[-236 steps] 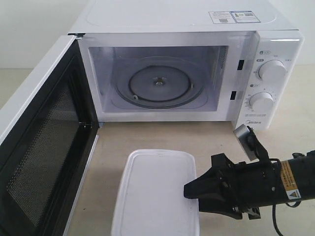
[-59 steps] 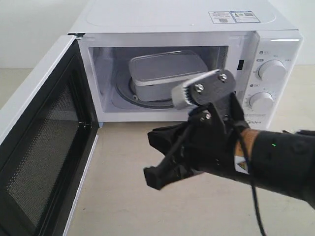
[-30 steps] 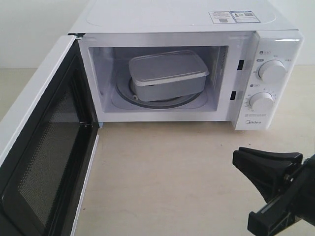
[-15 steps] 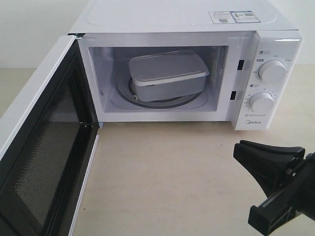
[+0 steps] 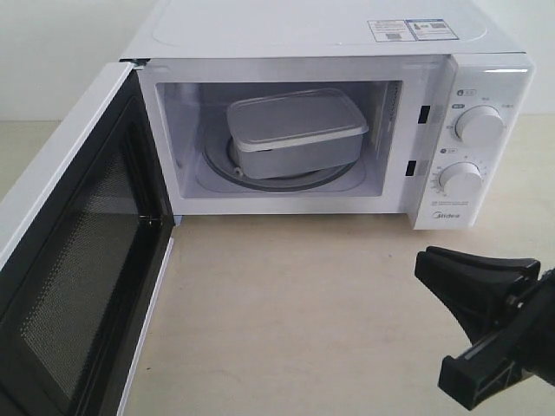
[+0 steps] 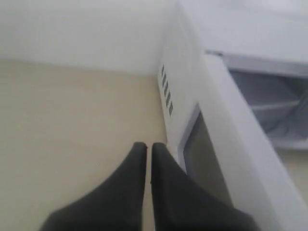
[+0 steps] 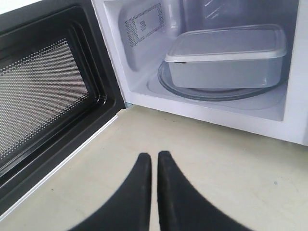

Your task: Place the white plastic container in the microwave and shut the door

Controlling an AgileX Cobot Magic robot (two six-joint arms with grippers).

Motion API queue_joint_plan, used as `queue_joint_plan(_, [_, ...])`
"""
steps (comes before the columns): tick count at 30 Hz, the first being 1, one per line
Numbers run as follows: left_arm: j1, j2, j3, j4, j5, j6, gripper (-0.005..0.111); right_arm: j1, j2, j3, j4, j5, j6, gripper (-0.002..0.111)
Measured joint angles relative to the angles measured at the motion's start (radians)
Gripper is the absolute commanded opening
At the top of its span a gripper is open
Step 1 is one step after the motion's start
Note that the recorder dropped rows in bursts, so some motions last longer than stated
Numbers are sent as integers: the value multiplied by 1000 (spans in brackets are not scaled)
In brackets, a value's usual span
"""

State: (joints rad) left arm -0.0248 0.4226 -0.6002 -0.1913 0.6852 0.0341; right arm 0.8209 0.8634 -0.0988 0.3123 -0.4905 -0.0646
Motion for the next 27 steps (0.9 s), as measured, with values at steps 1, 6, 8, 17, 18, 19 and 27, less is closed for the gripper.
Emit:
queue_joint_plan(1, [0,52,-1,-11,21,26,4,0,0,0,7,0,-3,0])
queue_joint_plan(6, [0,409,-141,-239,277,316,4,0,0,0,20,42,-18,0])
queue_joint_plan(8, [0,481,-224,-304,381,364,4,0,0,0,22,60,-30,0])
queue_joint_plan(17, [0,581,-315,-355,518,380,4,0,0,0,30,58,-39,0])
queue_joint_plan(18, [0,587,-315,-355,520,380,4,0,0,0,35,55,-39,0])
queue_joint_plan(19, [0,592,-315,-355,522,380,4,0,0,0,38,51,-39,0])
queue_joint_plan(27, [1,647,-315,-439,527,447,4,0,0,0,44,-28,-51,0])
